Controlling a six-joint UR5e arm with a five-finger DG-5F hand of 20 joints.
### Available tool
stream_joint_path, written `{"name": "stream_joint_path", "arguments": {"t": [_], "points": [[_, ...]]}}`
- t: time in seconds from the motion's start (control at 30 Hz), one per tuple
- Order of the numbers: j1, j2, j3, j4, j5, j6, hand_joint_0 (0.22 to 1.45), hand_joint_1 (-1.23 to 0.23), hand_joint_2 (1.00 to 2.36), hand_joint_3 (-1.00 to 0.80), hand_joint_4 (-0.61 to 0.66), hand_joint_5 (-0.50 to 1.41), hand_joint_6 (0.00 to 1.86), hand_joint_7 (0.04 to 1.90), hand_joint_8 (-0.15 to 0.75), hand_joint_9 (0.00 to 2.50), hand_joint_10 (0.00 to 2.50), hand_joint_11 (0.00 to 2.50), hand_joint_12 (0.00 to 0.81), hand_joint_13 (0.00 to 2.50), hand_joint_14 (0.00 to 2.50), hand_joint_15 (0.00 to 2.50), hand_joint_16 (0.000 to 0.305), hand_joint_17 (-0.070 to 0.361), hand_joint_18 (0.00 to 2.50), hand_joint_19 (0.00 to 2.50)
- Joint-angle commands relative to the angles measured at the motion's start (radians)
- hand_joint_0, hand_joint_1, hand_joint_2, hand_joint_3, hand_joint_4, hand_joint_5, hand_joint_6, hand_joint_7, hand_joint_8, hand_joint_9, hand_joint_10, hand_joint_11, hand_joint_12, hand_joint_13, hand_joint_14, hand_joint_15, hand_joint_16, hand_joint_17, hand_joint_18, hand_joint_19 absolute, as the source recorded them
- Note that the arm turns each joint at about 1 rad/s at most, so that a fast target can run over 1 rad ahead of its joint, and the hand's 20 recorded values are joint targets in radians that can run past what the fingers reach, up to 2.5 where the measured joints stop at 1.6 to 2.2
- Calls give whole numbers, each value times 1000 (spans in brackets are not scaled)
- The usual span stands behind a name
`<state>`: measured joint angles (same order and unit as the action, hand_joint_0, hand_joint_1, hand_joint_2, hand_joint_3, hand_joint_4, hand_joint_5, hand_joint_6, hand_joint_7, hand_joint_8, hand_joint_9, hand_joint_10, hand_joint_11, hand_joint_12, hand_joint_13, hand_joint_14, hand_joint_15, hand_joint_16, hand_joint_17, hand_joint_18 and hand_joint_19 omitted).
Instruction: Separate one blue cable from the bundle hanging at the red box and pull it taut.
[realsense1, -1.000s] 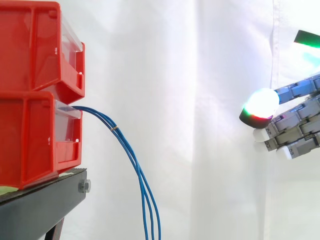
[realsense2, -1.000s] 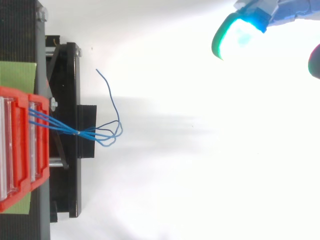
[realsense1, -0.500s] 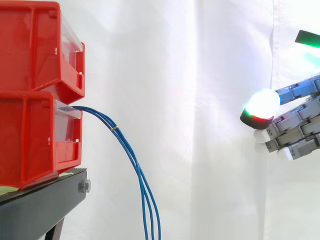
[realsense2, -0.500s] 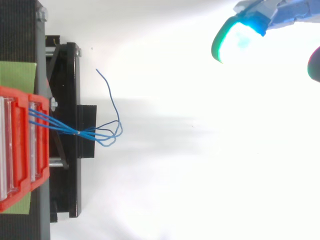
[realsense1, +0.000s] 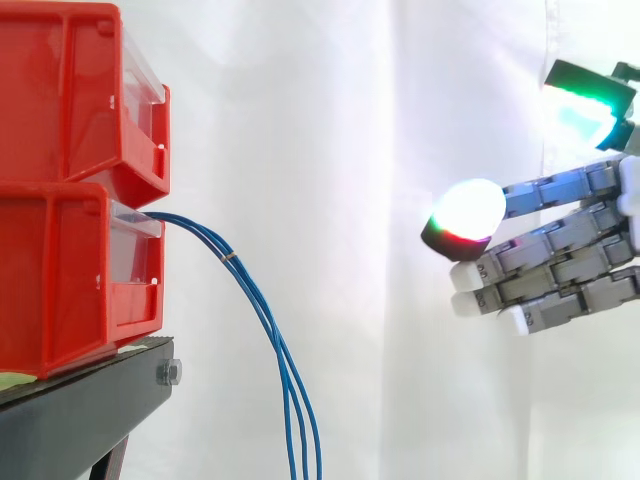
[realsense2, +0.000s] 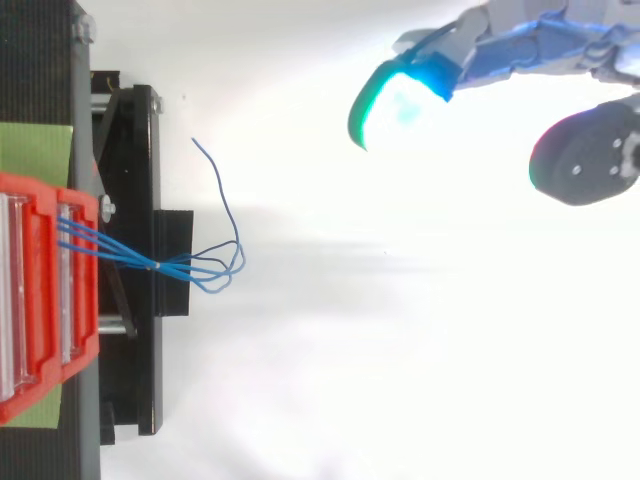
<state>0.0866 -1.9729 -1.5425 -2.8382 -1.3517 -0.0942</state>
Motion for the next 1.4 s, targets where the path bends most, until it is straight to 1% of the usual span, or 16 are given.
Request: {"name": "stream_joint_path", "arguments": {"t": [0.0, 0.13, 0.2, 0.23, 0.37, 0.4, 0.47, 0.57, 0.77, 0.8, 0.9, 1.03, 1.1, 1.13, 1.23, 1.37], "points": [[12, -32, 16, 23, 6, 8, 563, -528, 1001, -486, 218, -222, 502, 711, 252, 463, 2, 72, 281, 209, 0, 0, 34, 76, 149, 213], [15, -81, 59, 37, 17, 16, 564, -528, 1000, -488, 221, -221, 502, 713, 251, 468, 0, 75, 281, 216, 0, 0, 34, 76, 160, 215], [15, -113, 93, 34, 19, 28, 564, -528, 1001, -487, 220, -220, 502, 712, 251, 467, 3, 74, 282, 220, 0, 0, 34, 76, 160, 211], [15, -159, 137, 28, 19, 44, 565, -527, 1000, -490, 222, -219, 502, 712, 254, 470, 2, 75, 282, 220, 0, 0, 34, 76, 161, 219], [18, -208, 171, 34, 19, 44, 565, -529, 1000, -490, 227, -216, 502, 715, 255, 477, 2, 77, 283, 231, 0, 0, 34, 76, 168, 212], [18, -245, 209, 37, 17, 48, 565, -528, 1000, -493, 231, -215, 502, 716, 255, 482, 1, 85, 284, 234, 0, 0, 34, 76, 170, 216], [18, -279, 245, 34, 16, 57, 565, -528, 1000, -490, 234, -214, 502, 713, 257, 490, 0, 87, 282, 242, 0, 0, 34, 76, 180, 216], [19, -307, 269, 39, 20, 71, 564, -528, 1001, -492, 235, -214, 502, 716, 258, 490, 4, 78, 282, 244, 0, 0, 34, 76, 183, 210], [28, -325, 272, 57, 19, 65, 560, -526, 1000, -500, 236, -213, 502, 714, 259, 499, 0, 75, 281, 251, 0, 0, 33, 75, 188, 216], [32, -348, 282, 77, 20, 70, 559, -523, 1000, -500, 237, -213, 502, 713, 260, 499, 2, 81, 281, 254, 0, 0, 33, 75, 189, 218], [33, -366, 297, 92, 14, 76, 546, -531, 1000, -500, 251, -207, 502, 714, 272, 541, 2, 94, 284, 292, 0, 0, 34, 77, 225, 235], [41, -368, 302, 92, -10, 74, 516, -564, 1000, -500, 293, -191, 502, 730, 287, 637, 4, 131, 292, 391, 0, 15, 35, 78, 320, 260], [48, -370, 302, 97, -18, 73, 510, -579, 1000, -500, 308, -187, 502, 729, 294, 664, 4, 148, 294, 424, 0, 32, 35, 79, 354, 270], [53, -388, 309, 106, -14, 79, 509, -587, 1000, -500, 313, -186, 502, 730, 296, 666, 5, 147, 293, 438, 0, 35, 35, 79, 366, 261], [55, -399, 318, 111, -21, 96, 515, -615, 1000, -500, 319, -184, 502, 735, 295, 690, 5, 142, 292, 469, 1, 49, 34, 77, 393, 275], [59, -399, 320, 115, -18, 110, 541, -662, 1000, -500, 314, -176, 502, 778, 294, 727, 8, 179, 282, 498, 1, 64, 32, 72, 418, 286]]}}
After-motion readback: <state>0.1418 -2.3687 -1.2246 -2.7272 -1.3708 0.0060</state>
